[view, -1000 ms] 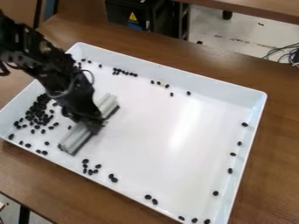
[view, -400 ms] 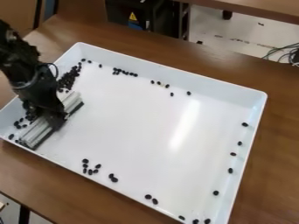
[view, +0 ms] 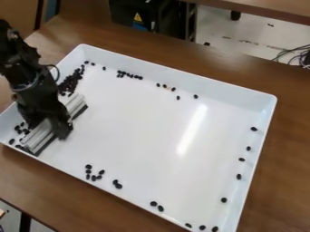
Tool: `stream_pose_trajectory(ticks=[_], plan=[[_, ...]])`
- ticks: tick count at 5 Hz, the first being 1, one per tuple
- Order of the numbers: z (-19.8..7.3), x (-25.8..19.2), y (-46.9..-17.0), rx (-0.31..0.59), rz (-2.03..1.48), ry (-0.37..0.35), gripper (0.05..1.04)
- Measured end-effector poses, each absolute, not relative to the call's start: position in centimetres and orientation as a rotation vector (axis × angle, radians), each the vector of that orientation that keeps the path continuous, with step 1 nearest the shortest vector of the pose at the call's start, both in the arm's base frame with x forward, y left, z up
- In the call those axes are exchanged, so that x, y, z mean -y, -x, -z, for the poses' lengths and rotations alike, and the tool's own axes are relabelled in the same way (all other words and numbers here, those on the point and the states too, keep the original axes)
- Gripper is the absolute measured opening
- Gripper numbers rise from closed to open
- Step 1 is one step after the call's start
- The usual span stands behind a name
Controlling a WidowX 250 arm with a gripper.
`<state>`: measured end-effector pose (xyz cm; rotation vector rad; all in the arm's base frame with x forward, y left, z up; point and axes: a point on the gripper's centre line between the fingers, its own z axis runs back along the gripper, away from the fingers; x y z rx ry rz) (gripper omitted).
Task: Sweep into pile
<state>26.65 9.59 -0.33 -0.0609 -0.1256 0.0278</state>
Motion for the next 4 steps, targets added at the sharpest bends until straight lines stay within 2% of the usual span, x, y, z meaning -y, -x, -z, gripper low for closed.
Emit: stream_pose_trajectory(ticks=[2, 3, 4], plan=[[0.1, -8.6, -26.5, 0.058, -0.072, 0.081, 0.993], [-2.9, -7.2, -27.5, 0.036, -0.079, 0.01, 1.0], [-6.9, -4.4, -28.8, 0.096, -0.134, -0.044, 1.0]])
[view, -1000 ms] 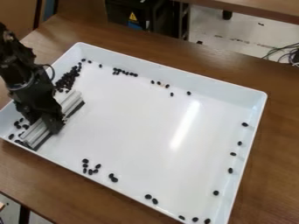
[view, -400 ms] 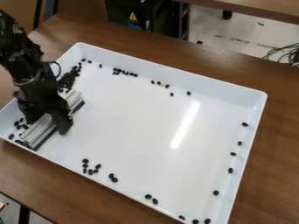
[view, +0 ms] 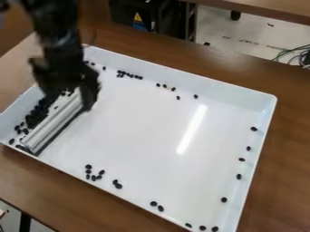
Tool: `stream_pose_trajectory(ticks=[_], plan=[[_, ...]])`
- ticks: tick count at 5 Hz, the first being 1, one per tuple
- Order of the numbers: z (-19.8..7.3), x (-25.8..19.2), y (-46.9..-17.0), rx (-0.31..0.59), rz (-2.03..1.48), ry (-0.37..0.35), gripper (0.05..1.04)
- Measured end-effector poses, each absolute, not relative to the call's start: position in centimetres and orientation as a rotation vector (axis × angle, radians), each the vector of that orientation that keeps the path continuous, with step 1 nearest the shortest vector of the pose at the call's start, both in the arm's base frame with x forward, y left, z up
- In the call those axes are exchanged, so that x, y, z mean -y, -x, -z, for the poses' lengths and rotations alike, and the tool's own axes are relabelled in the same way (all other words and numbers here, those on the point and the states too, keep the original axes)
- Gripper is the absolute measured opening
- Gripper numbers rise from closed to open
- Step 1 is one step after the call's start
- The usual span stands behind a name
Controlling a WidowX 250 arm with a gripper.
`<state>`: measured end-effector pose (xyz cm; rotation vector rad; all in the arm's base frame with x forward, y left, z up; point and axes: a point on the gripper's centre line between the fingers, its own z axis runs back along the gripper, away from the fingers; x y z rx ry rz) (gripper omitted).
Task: Sweep into pile
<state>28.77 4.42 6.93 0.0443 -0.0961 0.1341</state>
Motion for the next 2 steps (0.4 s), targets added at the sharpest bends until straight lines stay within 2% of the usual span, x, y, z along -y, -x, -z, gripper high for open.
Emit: stream_pose_trajectory(ticks=[1, 2], plan=[[-9.7, 0.5, -30.4, 0.116, -0.045, -0.104, 1.0], [-10.3, 5.8, -31.3, 0.13, 0.112, -0.001, 1.0]])
